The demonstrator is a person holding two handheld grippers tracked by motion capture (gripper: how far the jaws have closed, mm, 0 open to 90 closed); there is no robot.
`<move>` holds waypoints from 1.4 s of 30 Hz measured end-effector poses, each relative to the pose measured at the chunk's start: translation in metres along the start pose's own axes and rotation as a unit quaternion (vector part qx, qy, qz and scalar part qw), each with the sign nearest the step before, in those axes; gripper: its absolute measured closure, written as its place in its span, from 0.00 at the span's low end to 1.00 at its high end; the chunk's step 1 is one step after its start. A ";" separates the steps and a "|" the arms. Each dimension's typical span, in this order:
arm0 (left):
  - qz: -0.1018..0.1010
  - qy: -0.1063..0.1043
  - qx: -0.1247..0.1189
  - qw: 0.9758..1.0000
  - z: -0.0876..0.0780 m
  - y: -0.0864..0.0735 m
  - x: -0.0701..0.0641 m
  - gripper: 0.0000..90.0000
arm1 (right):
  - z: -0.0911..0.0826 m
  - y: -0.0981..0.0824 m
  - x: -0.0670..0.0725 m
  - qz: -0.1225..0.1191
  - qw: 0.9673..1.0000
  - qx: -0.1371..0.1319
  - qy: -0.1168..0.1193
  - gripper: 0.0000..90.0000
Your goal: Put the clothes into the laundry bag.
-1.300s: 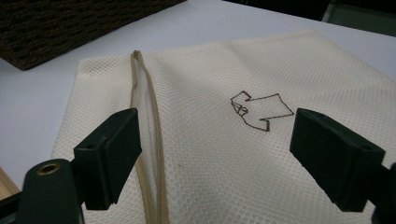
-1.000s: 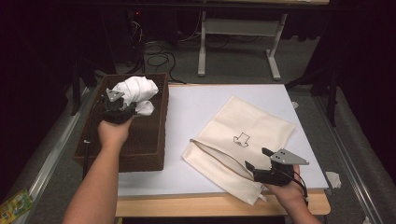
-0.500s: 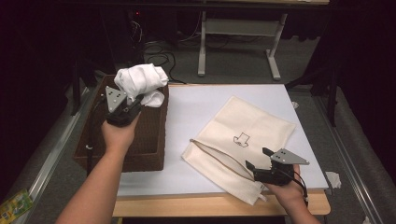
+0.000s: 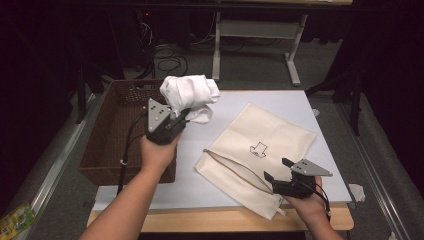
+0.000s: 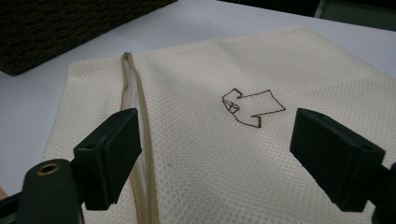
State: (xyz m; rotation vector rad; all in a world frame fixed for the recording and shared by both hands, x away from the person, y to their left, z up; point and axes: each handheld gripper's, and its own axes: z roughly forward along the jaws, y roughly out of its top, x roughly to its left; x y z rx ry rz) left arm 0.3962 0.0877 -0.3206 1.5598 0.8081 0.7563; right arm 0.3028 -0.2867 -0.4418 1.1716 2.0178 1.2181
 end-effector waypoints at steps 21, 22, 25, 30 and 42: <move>-0.025 -0.141 0.005 0.990 -0.010 -0.038 -0.092 0.74 | -0.006 0.001 -0.005 0.001 1.000 -0.011 -0.007 0.21; -0.020 -0.142 0.012 0.990 -0.013 -0.040 -0.093 0.74 | -0.006 0.001 -0.005 0.004 1.000 -0.011 -0.008 0.21; -0.014 -0.152 0.025 0.988 -0.027 -0.049 -0.089 0.74 | -0.005 0.001 -0.005 0.005 1.000 -0.010 -0.009 0.22; -0.008 -0.159 0.051 0.986 -0.043 -0.077 -0.088 0.74 | -0.002 0.002 -0.003 -0.001 1.000 -0.010 -0.009 0.24; -0.025 -0.180 0.057 0.982 -0.046 -0.105 -0.080 0.74 | 0.006 0.036 -0.002 0.001 0.999 -0.016 -0.033 0.28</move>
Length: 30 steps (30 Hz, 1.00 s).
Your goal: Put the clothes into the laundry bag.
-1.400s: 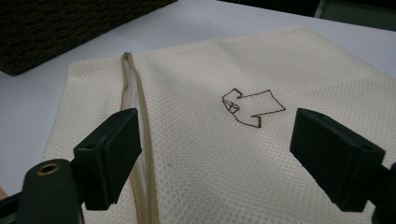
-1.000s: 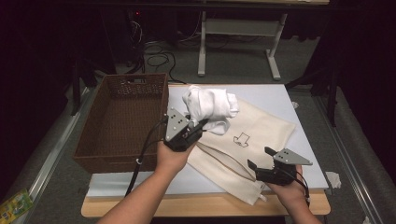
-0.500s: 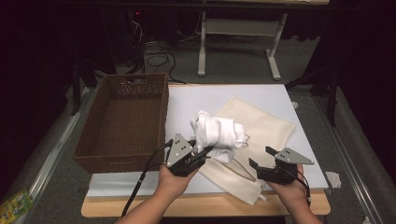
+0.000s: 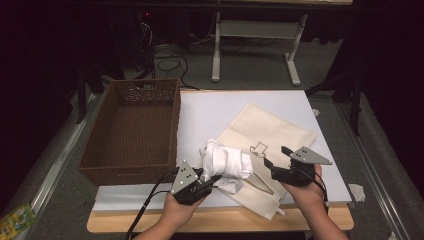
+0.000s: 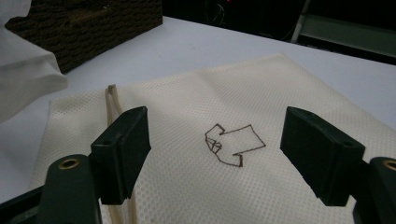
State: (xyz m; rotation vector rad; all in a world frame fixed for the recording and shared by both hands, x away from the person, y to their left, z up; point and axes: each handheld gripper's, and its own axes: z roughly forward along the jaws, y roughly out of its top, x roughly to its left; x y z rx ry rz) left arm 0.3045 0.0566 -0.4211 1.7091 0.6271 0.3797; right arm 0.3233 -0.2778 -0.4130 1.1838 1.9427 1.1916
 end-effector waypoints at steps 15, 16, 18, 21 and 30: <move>-0.033 0.025 0.004 0.999 -0.005 -0.002 0.016 0.73 | 0.017 -0.024 0.036 -0.043 0.996 0.040 0.065 0.52; -0.033 0.025 0.005 0.999 -0.005 -0.002 0.016 0.73 | 0.019 -0.025 0.037 -0.042 0.995 0.051 0.070 0.54; -0.033 0.024 0.005 0.999 -0.005 -0.003 0.015 0.73 | 0.024 -0.029 0.038 -0.048 0.994 0.066 0.072 0.58; -0.032 0.020 0.008 0.999 -0.004 -0.003 0.013 0.73 | 0.029 -0.032 0.036 -0.059 0.992 0.083 0.069 0.65; -0.029 0.004 0.019 0.999 0.003 -0.007 0.006 0.73 | 0.034 -0.031 0.028 -0.045 0.992 0.096 0.072 0.97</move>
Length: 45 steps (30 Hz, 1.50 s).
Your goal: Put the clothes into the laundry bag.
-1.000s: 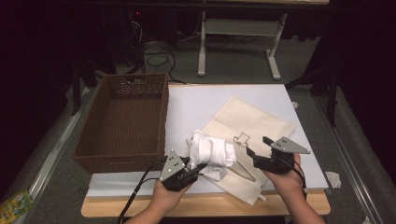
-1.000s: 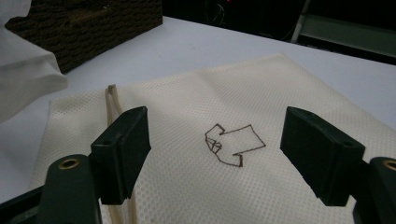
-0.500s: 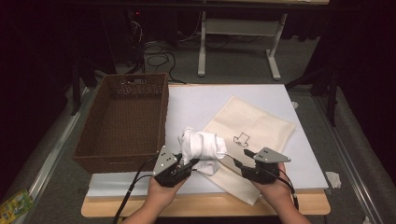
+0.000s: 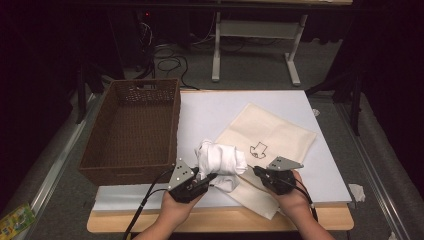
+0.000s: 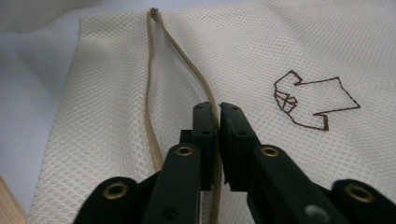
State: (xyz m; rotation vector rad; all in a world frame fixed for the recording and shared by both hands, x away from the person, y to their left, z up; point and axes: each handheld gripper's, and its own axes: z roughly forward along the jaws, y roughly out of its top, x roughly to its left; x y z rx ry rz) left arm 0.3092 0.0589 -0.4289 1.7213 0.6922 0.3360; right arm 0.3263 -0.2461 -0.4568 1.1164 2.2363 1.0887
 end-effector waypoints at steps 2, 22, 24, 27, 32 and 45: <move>0.005 -0.010 0.014 1.000 0.007 -0.004 -0.006 0.73 | -0.001 0.001 -0.002 0.010 1.000 -0.005 0.004 0.97; 0.044 -0.009 0.135 0.990 0.060 -0.031 -0.020 0.73 | -0.032 0.018 -0.009 0.042 0.993 -0.109 -0.002 0.98; 0.051 -0.008 0.157 0.986 0.064 -0.029 -0.021 0.73 | -0.034 0.020 -0.006 0.037 0.993 -0.116 -0.004 0.98; 0.036 -0.008 0.187 0.982 0.073 -0.022 -0.019 0.72 | -0.038 0.023 0.000 0.027 0.992 -0.125 -0.002 0.98; 0.010 0.001 0.193 0.981 0.085 -0.009 -0.015 0.71 | -0.040 0.025 0.004 0.019 0.991 -0.135 0.002 0.98; -0.006 0.031 0.183 0.983 0.109 -0.007 -0.011 0.62 | -0.046 0.027 0.006 0.004 0.988 -0.153 -0.003 0.98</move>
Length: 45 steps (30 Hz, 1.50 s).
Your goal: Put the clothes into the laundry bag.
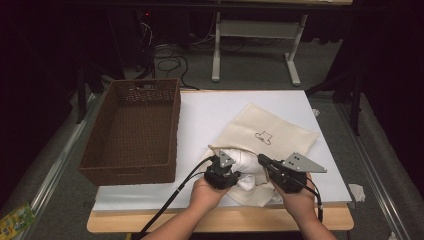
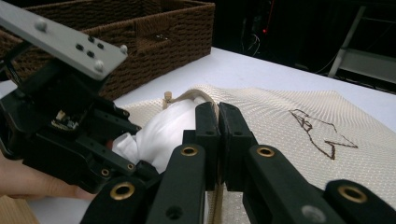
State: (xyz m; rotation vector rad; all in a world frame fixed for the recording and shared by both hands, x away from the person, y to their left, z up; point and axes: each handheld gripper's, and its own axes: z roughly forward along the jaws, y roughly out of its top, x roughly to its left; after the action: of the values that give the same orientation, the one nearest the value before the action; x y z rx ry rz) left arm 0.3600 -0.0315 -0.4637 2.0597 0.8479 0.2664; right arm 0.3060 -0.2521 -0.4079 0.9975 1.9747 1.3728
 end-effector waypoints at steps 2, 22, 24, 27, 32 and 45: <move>-0.002 -0.015 -0.020 1.000 -0.004 -0.003 0.001 0.53 | 0.000 -0.001 -0.001 0.003 1.000 0.001 0.000 0.98; -0.013 -0.032 -0.024 0.999 -0.006 -0.026 -0.006 0.65 | 0.000 -0.004 -0.001 -0.006 1.000 0.011 0.001 0.98; -0.007 -0.031 -0.024 0.999 -0.005 -0.027 -0.007 0.73 | 0.001 -0.005 -0.001 -0.003 1.000 0.011 0.002 0.98; -0.002 -0.024 -0.029 0.999 -0.006 -0.027 -0.008 0.79 | 0.001 -0.004 0.000 -0.007 1.000 0.012 -0.002 0.98; -0.004 -0.024 -0.039 0.999 -0.010 -0.026 -0.008 0.81 | 0.001 -0.005 0.001 -0.006 1.000 0.013 -0.001 0.98; 0.007 -0.010 -0.071 0.997 -0.027 -0.016 -0.007 0.83 | -0.001 -0.005 0.001 -0.004 1.000 0.009 0.000 0.98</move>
State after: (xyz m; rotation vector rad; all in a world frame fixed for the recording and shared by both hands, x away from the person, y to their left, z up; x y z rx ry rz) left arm 0.3353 -0.0126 -0.4593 1.9324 0.7807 0.3038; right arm 0.3035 -0.2528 -0.4120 0.9968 1.9930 1.3520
